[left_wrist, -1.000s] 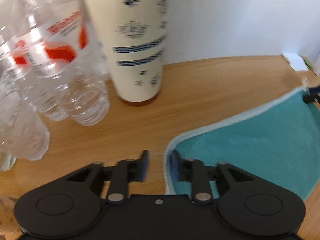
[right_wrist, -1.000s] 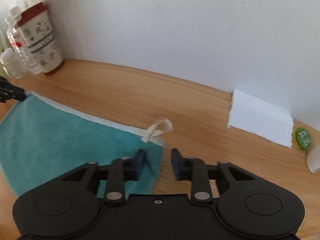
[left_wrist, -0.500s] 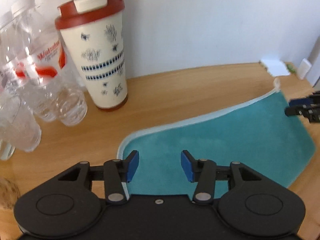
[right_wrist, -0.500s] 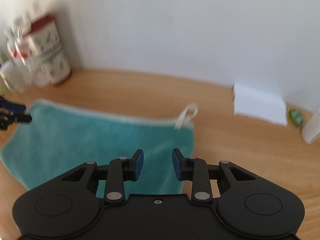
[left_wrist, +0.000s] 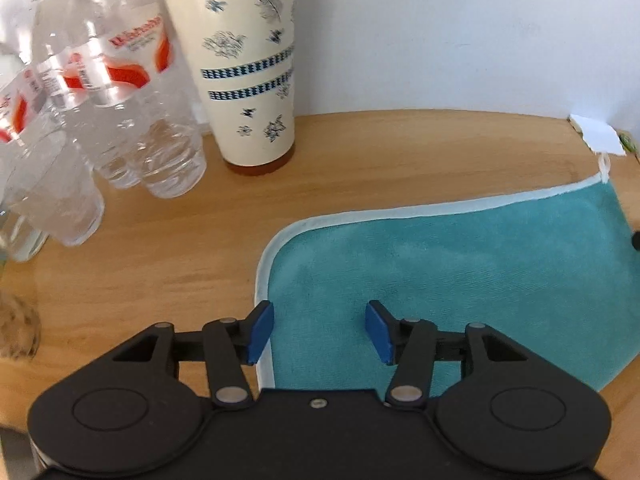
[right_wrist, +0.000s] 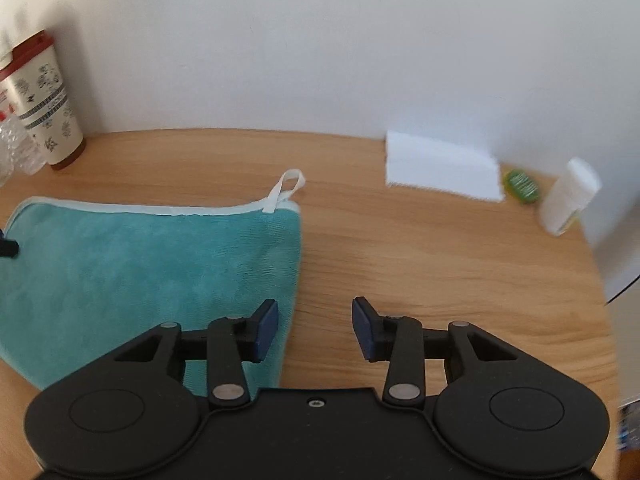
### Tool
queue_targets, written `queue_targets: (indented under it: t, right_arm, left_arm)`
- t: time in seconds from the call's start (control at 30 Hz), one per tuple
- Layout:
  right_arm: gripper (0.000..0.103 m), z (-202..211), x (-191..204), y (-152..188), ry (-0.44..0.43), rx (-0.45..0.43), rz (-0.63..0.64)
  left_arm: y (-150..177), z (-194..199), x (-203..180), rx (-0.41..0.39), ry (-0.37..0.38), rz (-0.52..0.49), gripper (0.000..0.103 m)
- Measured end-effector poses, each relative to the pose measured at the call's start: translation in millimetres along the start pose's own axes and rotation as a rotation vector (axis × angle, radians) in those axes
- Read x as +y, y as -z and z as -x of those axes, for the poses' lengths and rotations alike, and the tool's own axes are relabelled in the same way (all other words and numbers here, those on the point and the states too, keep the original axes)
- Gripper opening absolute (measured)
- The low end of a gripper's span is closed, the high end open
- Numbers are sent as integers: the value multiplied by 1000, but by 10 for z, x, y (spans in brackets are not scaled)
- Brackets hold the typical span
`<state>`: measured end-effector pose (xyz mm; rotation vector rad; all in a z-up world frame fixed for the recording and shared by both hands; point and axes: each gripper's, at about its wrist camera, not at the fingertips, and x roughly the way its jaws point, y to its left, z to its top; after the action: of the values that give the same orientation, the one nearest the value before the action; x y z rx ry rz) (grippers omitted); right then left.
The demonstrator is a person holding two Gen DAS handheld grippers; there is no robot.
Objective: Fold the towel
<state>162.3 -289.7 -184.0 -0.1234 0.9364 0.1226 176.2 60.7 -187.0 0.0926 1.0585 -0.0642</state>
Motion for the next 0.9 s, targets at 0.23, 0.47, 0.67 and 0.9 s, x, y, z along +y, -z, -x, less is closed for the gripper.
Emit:
queue_targets:
  t: [0.23, 0.47, 0.67, 0.9]
  right_arm:
    - [69, 911, 127, -71, -48, -38, -58]
    - [93, 1836, 400, -32, -119, -99, -71]
    - [93, 2025, 487, 81, -130, -32, -53]
    - [93, 2144, 502, 190, -113, -15, -69]
  left_arm:
    - [-126, 1012, -110, -107, -58, 58, 103]
    - [-43, 1760, -273, -75, -68, 9, 103]
    - [103, 2180, -351, -36, -13, -26, 103]
    - [238, 2438, -497, -14, -12, -28, 103]
